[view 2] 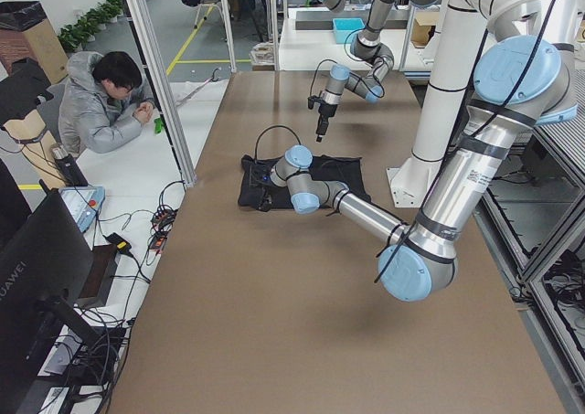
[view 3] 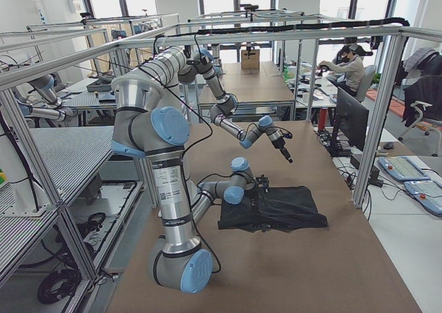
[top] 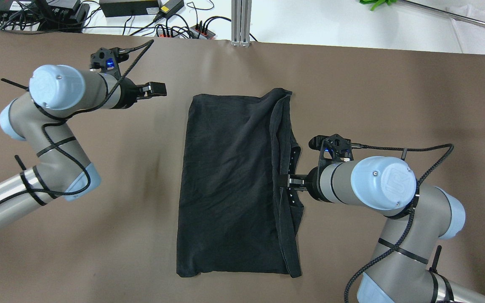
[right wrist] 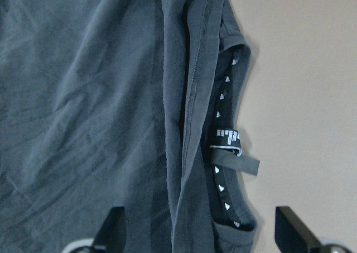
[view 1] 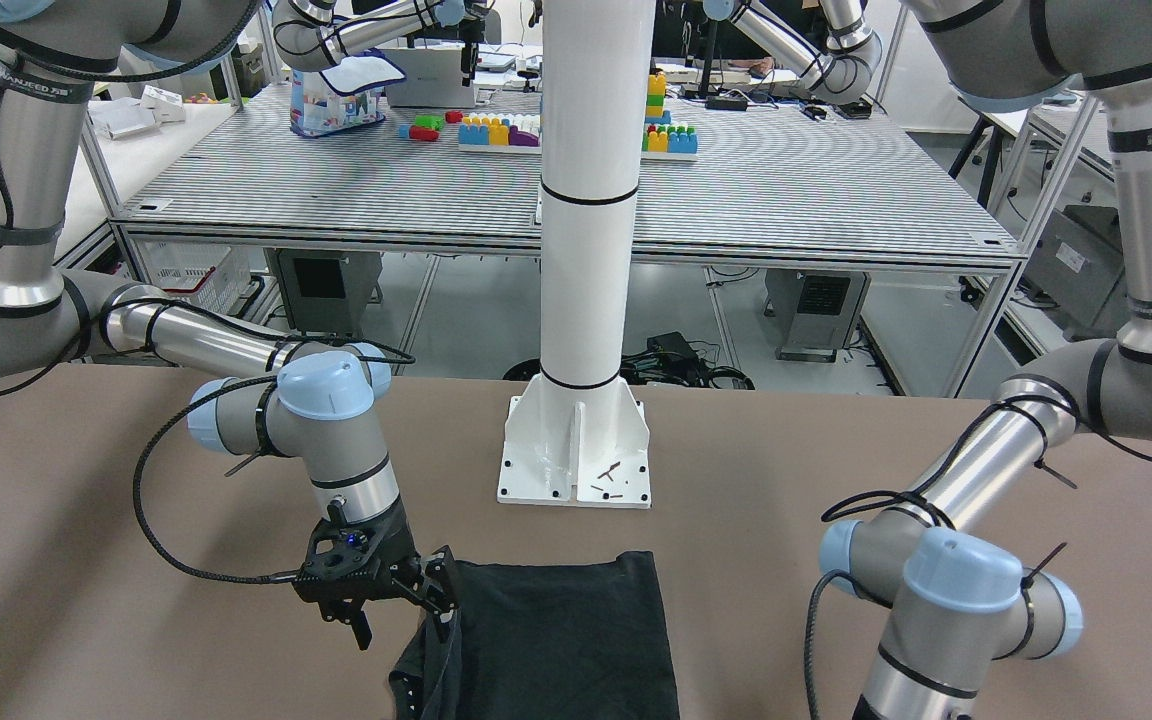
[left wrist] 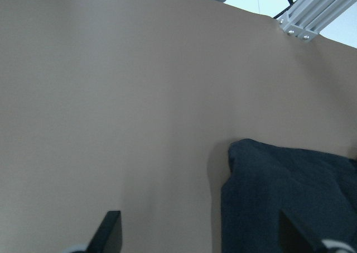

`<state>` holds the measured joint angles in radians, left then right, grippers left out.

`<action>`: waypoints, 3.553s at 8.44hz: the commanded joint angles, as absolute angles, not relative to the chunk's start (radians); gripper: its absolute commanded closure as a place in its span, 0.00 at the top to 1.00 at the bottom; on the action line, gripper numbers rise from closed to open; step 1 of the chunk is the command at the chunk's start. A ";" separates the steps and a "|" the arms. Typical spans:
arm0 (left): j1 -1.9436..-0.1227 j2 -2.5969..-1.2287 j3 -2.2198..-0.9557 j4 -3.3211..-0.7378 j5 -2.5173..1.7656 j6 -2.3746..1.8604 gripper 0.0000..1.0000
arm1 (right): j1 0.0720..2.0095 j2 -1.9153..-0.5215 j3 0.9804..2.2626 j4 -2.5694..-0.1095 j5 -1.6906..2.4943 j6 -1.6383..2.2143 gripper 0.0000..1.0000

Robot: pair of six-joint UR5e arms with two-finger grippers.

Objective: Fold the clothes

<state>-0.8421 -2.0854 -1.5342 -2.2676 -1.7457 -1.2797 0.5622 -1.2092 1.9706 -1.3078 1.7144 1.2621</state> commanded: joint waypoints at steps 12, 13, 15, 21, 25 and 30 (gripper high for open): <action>-0.857 -2.019 -1.603 -2.267 -1.772 -1.259 1.00 | 0.520 -0.977 1.551 -1.333 1.543 1.167 0.94; -0.857 -2.019 -1.605 -2.267 -1.772 -1.259 1.00 | 0.531 -0.977 1.548 -1.333 1.543 1.158 0.94; -0.856 -2.017 -1.606 -2.267 -1.766 -1.264 1.00 | 0.586 -1.011 1.549 -1.328 1.549 1.067 0.94; -0.857 -2.013 -1.618 -2.269 -1.759 -1.275 1.00 | 0.765 -1.120 1.636 -1.285 1.747 0.848 0.94; -0.857 -2.013 -1.623 -2.267 -1.759 -1.275 1.00 | 0.713 -0.926 1.502 -1.273 1.660 1.026 0.94; -0.856 -2.014 -1.614 -2.266 -1.759 -1.266 1.00 | 0.712 -0.793 1.206 -1.026 1.568 1.026 0.94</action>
